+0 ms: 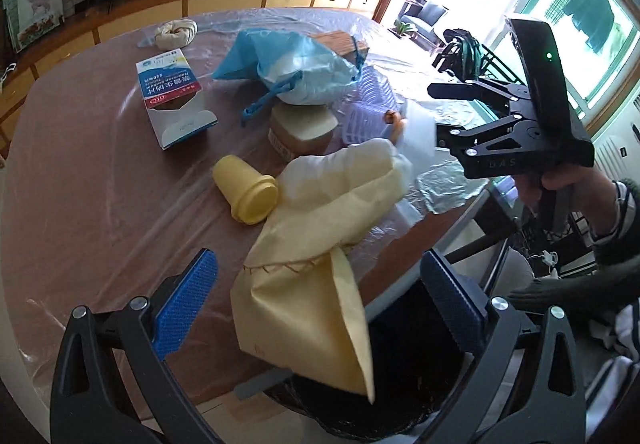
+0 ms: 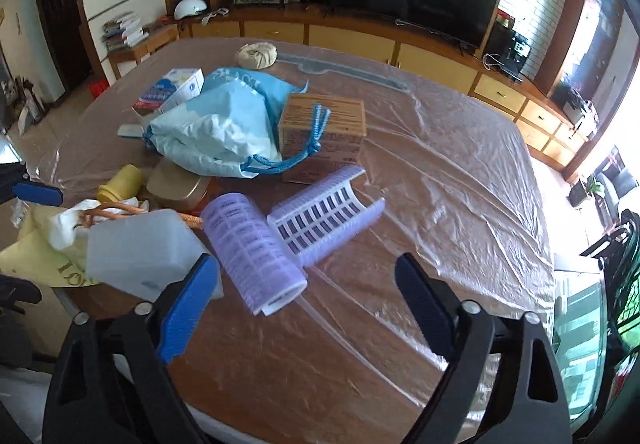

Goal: Collect trash
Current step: 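Grasp the yellow paper bag with the left tool while the right tool grasps the purple roller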

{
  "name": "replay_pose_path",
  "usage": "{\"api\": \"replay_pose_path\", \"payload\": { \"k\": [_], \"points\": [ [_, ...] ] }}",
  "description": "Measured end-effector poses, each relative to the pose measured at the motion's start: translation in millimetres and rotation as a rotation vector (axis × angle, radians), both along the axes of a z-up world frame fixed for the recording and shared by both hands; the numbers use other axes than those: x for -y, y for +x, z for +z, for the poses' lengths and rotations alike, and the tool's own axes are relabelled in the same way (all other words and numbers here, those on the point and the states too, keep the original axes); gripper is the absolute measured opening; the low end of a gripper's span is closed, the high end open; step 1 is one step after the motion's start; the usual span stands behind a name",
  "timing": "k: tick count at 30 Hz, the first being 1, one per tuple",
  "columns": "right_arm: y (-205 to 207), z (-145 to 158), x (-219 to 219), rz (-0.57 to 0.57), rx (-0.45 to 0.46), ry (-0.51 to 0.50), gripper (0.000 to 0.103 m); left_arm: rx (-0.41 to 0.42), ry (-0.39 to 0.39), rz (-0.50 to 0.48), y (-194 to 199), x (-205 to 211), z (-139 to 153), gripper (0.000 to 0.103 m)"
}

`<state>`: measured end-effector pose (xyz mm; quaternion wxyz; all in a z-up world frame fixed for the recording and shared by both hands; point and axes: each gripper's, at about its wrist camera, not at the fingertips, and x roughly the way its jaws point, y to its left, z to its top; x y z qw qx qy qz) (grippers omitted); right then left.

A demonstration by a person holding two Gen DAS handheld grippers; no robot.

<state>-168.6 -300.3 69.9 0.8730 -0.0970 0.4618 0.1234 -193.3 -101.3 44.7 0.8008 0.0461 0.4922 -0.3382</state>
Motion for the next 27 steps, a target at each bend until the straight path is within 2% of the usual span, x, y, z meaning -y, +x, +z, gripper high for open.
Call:
{"api": "replay_pose_path", "payload": {
  "k": [4, 5, 9, 14, 17, 19, 20, 21, 27],
  "points": [
    [9.0, -10.7, -11.4, 0.055, -0.028, -0.01, 0.079, -0.013, 0.004, 0.025, 17.4, 1.1, -7.2, 0.086],
    [9.4, -13.5, -13.6, 0.066, -0.038, -0.013, 0.077, -0.018, 0.007, 0.029, 20.6, -1.0, -6.6, 0.077],
    [8.3, -24.0, -20.1, 0.092, -0.086, 0.012, 0.062, -0.048, -0.007, 0.016, 22.2, -3.5, -10.5, 0.059],
    [1.5, -23.3, -23.2, 0.102, -0.083, 0.031, 0.049, -0.042, -0.012, -0.002, 20.1, -6.1, -13.9, 0.047],
    [-0.1, -21.6, -22.4, 0.105, -0.08, 0.025, 0.049, -0.059, -0.03, -0.002, 20.2, -11.0, -14.3, 0.043],
    [-3.8, -21.1, -24.5, 0.106, -0.086, 0.013, 0.054, -0.062, -0.033, -0.01, 18.8, -12.6, -15.0, 0.043],
    [-5.3, -21.1, -25.2, 0.103, -0.086, 0.003, 0.068, -0.063, -0.03, -0.012, 18.9, -13.4, -15.8, 0.043],
    [-6.3, -20.6, -26.2, 0.097, -0.076, -0.014, 0.074, -0.063, -0.025, -0.009, 19.4, -14.6, -16.4, 0.047],
    [-1.8, -19.3, -29.1, 0.101, -0.064, -0.009, 0.073, -0.087, -0.035, 0.002, 23.1, -22.7, -20.4, 0.052]
  ]
}}
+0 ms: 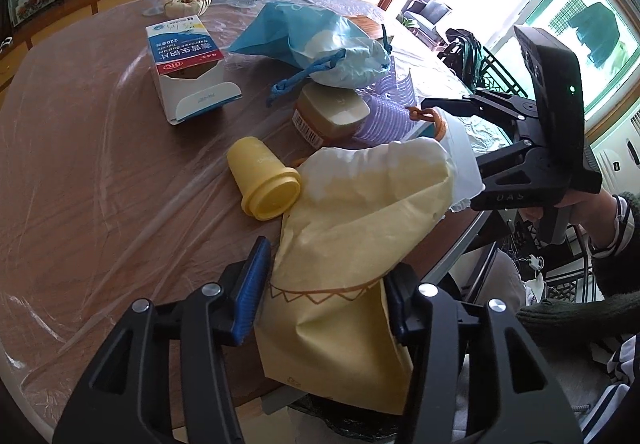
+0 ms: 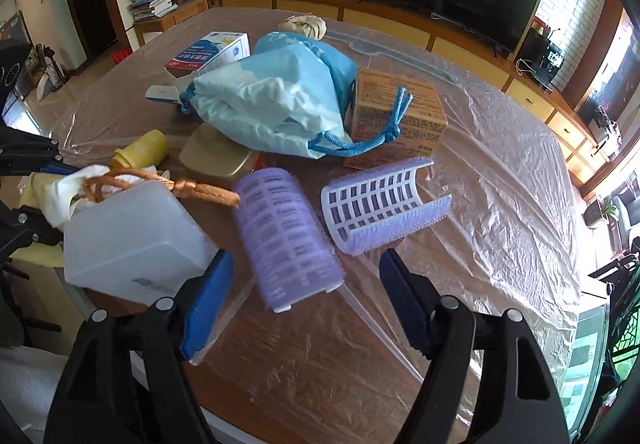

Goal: Collect trash
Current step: 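Grasp the yellow paper bag with the left tool while the right tool grasps the purple roller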

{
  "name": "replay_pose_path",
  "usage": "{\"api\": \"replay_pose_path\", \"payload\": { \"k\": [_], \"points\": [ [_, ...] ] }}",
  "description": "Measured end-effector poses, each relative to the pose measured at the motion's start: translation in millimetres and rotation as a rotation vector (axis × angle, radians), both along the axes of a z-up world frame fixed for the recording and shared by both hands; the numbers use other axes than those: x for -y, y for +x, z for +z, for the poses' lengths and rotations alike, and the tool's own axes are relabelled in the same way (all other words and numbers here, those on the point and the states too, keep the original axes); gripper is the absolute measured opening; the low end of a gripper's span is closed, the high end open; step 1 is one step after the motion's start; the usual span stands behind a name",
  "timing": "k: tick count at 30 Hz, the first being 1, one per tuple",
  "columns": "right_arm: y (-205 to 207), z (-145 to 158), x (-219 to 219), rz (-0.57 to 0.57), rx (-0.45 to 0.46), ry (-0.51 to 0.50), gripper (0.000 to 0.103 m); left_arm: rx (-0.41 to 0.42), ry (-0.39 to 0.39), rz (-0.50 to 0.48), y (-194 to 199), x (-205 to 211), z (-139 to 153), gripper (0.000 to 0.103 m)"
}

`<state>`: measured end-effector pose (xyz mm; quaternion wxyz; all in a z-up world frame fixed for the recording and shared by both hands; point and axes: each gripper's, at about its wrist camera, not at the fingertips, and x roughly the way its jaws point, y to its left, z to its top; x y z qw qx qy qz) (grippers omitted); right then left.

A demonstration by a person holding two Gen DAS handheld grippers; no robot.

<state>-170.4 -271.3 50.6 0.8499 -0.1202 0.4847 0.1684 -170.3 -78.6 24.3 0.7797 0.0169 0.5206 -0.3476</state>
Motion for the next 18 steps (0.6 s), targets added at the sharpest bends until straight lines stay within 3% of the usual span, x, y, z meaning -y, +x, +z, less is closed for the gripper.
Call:
{"api": "replay_pose_path", "payload": {
  "k": [1, 3, 9, 18],
  "points": [
    [2.2, -1.2, -0.1, 0.001, -0.012, 0.011, 0.07, 0.003, 0.003, -0.006, -0.9, -0.1, -0.3, 0.052],
    [6.0, -4.5, 0.7, 0.0, -0.04, 0.031, 0.048, 0.014, 0.016, -0.021, -2.3, -0.5, -1.0, 0.051],
    [4.6, 1.3, 13.6, -0.062, -0.048, 0.109, 0.044, 0.027, 0.014, -0.043, -2.6, -2.9, 2.5, 0.042],
    [-29.8, 22.7, 40.6, -0.217, -0.024, 0.244, 0.044, 0.005, -0.071, -0.021, -2.9, -15.5, 10.9, 0.04]
  ]
}}
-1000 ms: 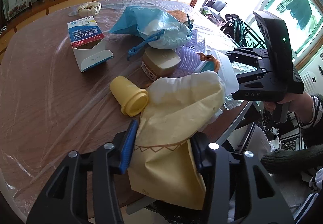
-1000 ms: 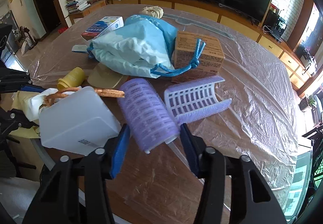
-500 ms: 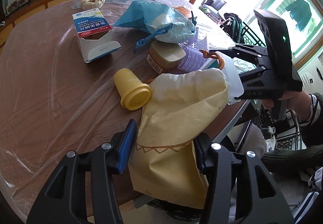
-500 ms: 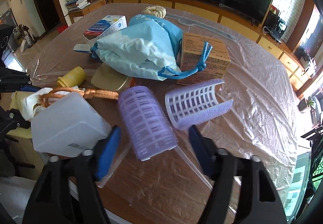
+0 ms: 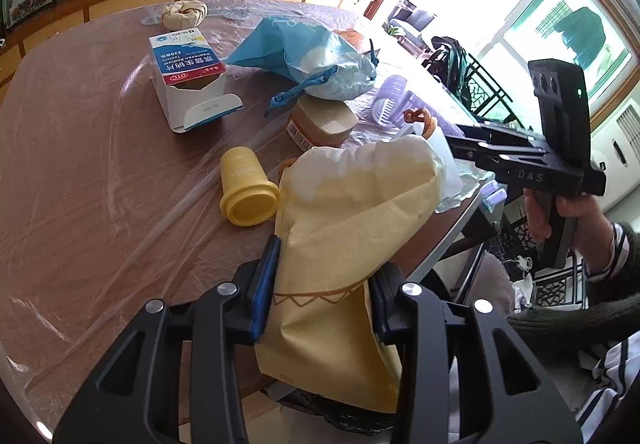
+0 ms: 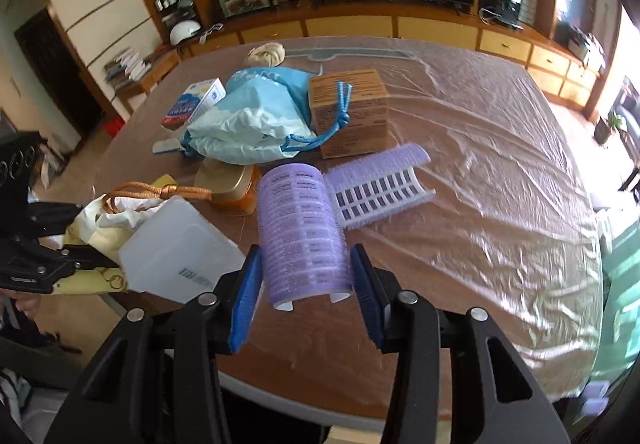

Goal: Collect trash
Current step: 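Grasp the yellow paper bag with the left tool while the right tool grasps the purple roller, then carry the yellow bag and purple roller over the black trash bin with both tools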

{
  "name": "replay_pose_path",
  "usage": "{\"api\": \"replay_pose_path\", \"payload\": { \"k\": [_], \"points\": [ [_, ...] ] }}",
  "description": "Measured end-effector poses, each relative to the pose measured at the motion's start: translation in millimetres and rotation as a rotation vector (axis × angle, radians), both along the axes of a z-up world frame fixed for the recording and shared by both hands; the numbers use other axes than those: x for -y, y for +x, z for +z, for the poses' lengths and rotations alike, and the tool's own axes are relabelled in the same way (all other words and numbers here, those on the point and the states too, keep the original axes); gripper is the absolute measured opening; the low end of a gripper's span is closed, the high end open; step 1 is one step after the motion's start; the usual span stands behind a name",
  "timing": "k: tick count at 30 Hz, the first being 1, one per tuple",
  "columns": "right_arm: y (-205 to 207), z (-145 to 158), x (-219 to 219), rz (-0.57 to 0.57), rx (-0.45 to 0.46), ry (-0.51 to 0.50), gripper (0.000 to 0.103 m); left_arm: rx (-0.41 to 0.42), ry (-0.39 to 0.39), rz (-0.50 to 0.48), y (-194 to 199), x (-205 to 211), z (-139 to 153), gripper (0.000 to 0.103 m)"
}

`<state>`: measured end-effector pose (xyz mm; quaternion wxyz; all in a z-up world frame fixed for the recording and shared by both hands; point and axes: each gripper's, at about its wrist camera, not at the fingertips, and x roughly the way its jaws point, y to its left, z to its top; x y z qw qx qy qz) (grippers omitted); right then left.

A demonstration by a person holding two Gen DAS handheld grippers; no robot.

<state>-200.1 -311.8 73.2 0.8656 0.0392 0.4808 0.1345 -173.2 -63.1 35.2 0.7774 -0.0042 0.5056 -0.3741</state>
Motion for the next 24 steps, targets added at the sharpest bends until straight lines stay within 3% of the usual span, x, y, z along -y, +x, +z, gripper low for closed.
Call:
{"api": "replay_pose_path", "payload": {
  "k": [7, 18, 24],
  "points": [
    [-25.1, 7.6, 12.6, -0.063, 0.024, 0.06, 0.044, 0.009, -0.084, 0.051, -3.5, -9.0, 13.6, 0.04],
    [-48.4, 41.2, 16.0, 0.0, 0.097, 0.108, 0.044, 0.072, -0.097, 0.189, -37.3, -12.3, 40.1, 0.04],
    [-74.6, 47.4, 21.5, 0.041, 0.091, 0.152, 0.044, 0.079, -0.083, 0.194, -77.3, -3.5, 41.3, 0.04]
  ]
}}
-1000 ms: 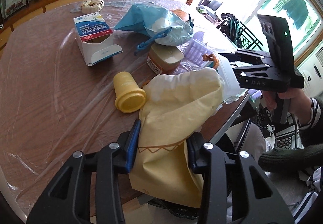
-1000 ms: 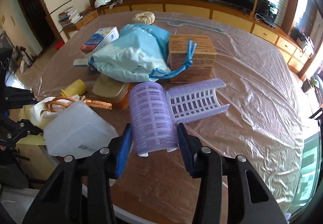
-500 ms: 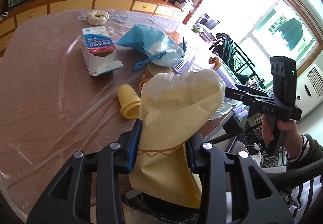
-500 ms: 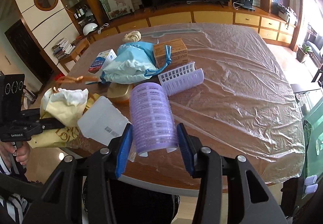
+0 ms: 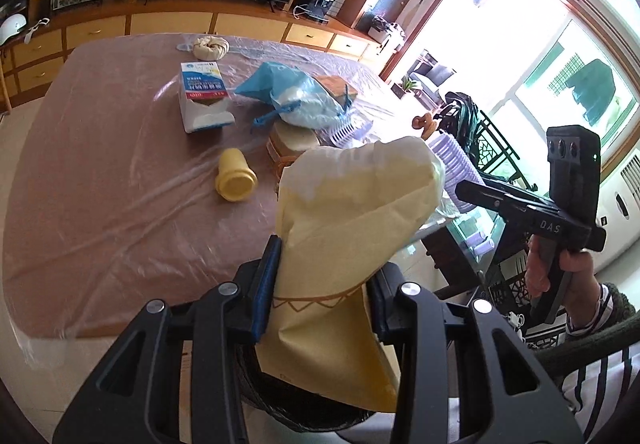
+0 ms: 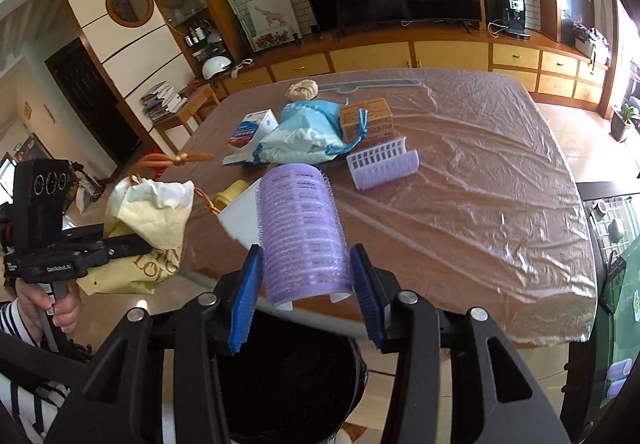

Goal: Collect trash
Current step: 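Carry the yellow bag and purple roller over the black trash bin with both tools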

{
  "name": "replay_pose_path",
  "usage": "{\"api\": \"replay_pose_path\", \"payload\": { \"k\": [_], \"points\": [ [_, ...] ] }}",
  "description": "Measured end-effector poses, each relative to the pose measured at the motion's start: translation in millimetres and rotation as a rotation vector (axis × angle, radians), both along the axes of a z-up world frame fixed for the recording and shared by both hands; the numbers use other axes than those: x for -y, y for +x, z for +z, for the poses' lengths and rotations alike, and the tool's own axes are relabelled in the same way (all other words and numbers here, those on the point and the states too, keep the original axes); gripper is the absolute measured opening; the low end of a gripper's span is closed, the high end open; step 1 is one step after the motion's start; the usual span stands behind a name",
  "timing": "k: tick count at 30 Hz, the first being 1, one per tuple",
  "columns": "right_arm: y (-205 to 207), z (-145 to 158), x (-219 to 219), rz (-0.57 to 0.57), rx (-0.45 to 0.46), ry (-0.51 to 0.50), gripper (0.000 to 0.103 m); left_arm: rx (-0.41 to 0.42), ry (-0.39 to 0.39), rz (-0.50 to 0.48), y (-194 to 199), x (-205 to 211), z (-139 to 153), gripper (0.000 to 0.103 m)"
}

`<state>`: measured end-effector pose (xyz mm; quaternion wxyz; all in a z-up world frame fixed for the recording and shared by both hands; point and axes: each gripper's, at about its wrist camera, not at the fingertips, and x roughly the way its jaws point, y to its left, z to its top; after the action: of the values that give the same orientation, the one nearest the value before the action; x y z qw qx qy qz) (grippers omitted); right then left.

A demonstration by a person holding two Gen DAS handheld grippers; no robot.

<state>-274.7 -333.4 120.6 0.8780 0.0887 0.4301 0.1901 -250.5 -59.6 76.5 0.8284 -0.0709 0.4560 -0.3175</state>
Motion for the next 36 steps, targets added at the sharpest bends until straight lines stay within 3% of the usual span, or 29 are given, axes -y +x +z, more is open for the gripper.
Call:
{"api": "replay_pose_path", "payload": {
  "k": [15, 36],
  "points": [
    [-67.0, -29.4, -19.1, 0.143, -0.096, -0.006, 0.044, -0.051, 0.069, -0.006, -58.9, 22.3, -32.0, 0.04],
    [-72.7, -76.5, -34.0, 0.178, -0.197, -0.127, 0.044, -0.112, 0.255, -0.011, -66.4, 53.2, -78.7, 0.04]
  ]
}}
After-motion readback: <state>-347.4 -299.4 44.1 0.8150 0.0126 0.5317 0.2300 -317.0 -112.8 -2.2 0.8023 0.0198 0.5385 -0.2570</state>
